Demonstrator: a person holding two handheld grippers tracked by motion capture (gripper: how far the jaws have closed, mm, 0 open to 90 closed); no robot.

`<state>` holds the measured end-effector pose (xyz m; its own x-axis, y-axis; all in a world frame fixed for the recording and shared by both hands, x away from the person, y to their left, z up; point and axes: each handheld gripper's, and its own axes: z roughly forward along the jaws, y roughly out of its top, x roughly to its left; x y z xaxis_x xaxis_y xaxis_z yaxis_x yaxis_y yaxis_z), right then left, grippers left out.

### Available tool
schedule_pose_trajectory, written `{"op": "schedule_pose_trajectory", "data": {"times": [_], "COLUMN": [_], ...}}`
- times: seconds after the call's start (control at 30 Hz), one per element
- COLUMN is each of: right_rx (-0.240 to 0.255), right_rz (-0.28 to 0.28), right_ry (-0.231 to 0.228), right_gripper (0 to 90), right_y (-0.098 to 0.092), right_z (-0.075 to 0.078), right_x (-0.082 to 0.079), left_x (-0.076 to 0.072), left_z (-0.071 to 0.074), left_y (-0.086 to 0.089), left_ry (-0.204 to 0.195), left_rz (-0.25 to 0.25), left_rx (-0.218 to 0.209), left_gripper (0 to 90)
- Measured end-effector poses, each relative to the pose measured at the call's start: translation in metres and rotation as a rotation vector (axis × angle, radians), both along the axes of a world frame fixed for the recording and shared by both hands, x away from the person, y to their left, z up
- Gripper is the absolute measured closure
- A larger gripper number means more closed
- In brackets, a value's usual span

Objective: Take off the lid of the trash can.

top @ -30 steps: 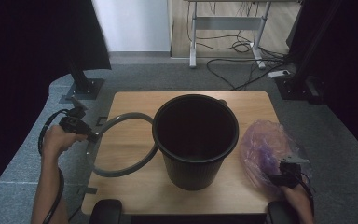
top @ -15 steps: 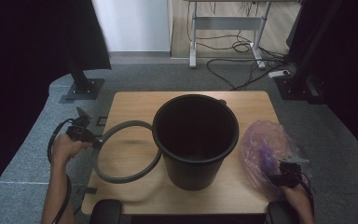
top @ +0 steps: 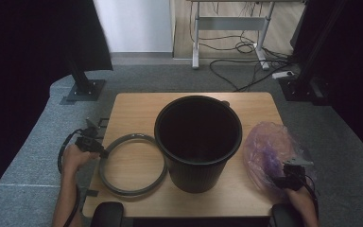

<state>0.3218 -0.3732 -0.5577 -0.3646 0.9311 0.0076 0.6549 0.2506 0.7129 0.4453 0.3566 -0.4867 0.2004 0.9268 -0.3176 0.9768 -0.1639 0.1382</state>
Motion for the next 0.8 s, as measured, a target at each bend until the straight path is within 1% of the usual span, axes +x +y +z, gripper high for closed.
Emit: {"op": "schedule_pose_trajectory", "data": {"times": [0.03,0.13,0.17,0.23,0.27,0.3,0.33,0.43,0.47,0.53,0.6,0.63,0.67,0.7,0.73,0.77,0.8], "right_rx": [0.000,0.000,0.000,0.000,0.000,0.000,0.000,0.000,0.000,0.000,0.000,0.000,0.001,0.001,0.001,0.001,0.001], "right_rz": [0.000,0.000,0.000,0.000,0.000,0.000,0.000,0.000,0.000,0.000,0.000,0.000,0.000,0.000,0.000,0.000,0.000], "right_ry": [0.000,0.000,0.000,0.000,0.000,0.000,0.000,0.000,0.000,0.000,0.000,0.000,0.000,0.000,0.001,0.001,0.000], "right_gripper": [0.0,0.0,0.0,0.0,0.0,0.0,0.0,0.0,0.0,0.0,0.0,0.0,0.0,0.0,0.0,0.0,0.0], "right_y": [0.000,0.000,0.000,0.000,0.000,0.000,0.000,0.000,0.000,0.000,0.000,0.000,0.000,0.000,0.000,0.000,0.000], "right_z": [0.000,0.000,0.000,0.000,0.000,0.000,0.000,0.000,0.000,0.000,0.000,0.000,0.000,0.000,0.000,0.000,0.000], "right_x": [0.000,0.000,0.000,0.000,0.000,0.000,0.000,0.000,0.000,0.000,0.000,0.000,0.000,0.000,0.000,0.000,0.000], "left_x": [0.000,0.000,0.000,-0.001,-0.001,-0.002,-0.003,-0.006,-0.006,-0.009,-0.012,-0.012,-0.014,-0.016,-0.020,-0.020,-0.022], "left_z": [-0.003,-0.010,-0.013,-0.018,-0.019,-0.019,-0.019,-0.019,-0.019,-0.020,-0.021,-0.021,-0.022,-0.023,-0.025,-0.025,-0.027], "left_y": [-0.001,-0.004,-0.005,-0.008,-0.009,-0.010,-0.012,-0.016,-0.017,-0.019,-0.023,-0.023,-0.025,-0.026,-0.029,-0.029,-0.030], "left_ry": [0.000,-0.026,-0.025,-0.047,-0.061,-0.082,-0.094,-0.156,-0.172,-0.217,-0.256,-0.256,-0.278,-0.299,-0.337,-0.337,-0.358], "left_rz": [0.001,0.004,0.006,0.000,-0.005,-0.005,-0.008,-0.042,-0.045,-0.045,-0.052,-0.052,-0.061,-0.068,-0.073,-0.073,-0.069], "left_rx": [0.005,0.017,0.020,0.043,0.042,0.056,0.064,0.106,0.106,0.109,0.122,0.122,0.129,0.135,0.145,0.145,0.142], "left_gripper": [76.0,76.0,76.0,76.2,76.3,76.4,76.2,75.2,74.2,68.5,64.2,60.9,60.9,55.3,50.1,47.9,47.9]}}
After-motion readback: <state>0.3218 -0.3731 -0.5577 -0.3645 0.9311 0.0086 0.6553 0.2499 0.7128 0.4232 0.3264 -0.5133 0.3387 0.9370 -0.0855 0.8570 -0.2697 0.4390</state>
